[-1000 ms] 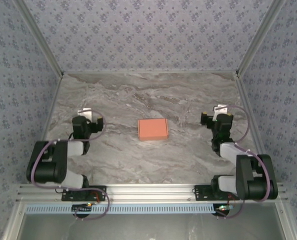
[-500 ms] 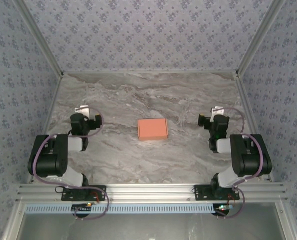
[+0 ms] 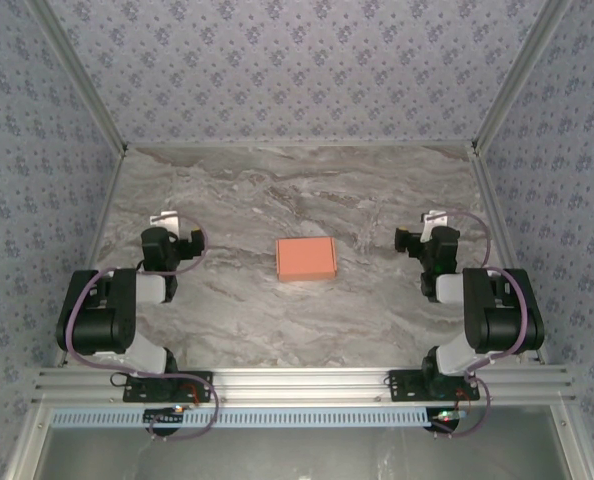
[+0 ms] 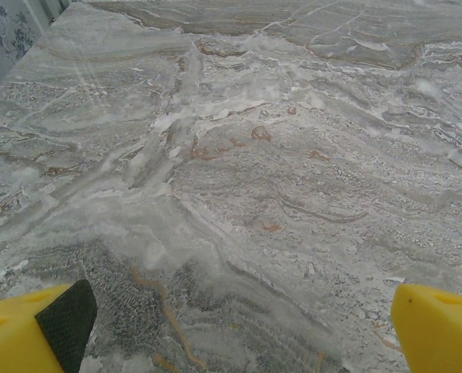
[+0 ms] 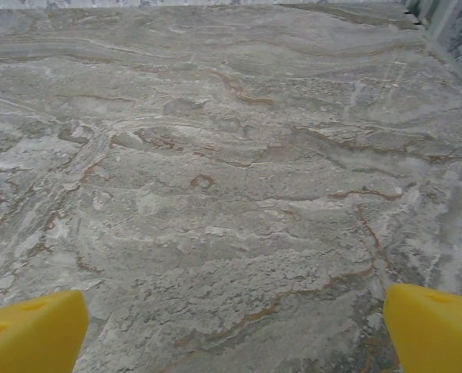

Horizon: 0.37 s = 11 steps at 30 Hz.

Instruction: Fold the paper box

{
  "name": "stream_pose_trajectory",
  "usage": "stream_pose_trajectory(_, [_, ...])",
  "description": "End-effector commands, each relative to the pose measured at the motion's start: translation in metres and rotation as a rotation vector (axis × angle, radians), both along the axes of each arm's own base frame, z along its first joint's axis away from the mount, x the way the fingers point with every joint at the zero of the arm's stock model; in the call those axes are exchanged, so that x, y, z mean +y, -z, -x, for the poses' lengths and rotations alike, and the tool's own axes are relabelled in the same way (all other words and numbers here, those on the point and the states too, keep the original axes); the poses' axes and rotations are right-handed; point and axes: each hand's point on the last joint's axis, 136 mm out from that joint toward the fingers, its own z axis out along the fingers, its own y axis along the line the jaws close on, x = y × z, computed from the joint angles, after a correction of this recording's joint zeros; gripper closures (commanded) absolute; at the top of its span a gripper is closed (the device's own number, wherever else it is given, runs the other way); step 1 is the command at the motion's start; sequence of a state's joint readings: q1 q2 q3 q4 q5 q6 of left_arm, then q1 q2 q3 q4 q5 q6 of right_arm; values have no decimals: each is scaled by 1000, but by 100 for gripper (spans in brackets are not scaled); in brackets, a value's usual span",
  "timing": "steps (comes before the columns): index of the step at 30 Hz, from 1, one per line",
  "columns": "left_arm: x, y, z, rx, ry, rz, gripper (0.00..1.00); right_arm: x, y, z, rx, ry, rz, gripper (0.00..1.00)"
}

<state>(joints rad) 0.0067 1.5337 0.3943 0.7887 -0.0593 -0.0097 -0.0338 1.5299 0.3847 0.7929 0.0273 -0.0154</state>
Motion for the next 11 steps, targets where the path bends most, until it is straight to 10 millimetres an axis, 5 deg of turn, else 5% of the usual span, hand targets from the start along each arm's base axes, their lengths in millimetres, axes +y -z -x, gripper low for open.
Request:
stream_pose_trajectory(1, [0,-12,-8,-42,3,15,1,2,-6,-6,-8,-30,-13,0])
stream_pose_trajectory(11, [0,-13,-8,-43,3,16,1,3,-7,-4,-18,-31,-3,0])
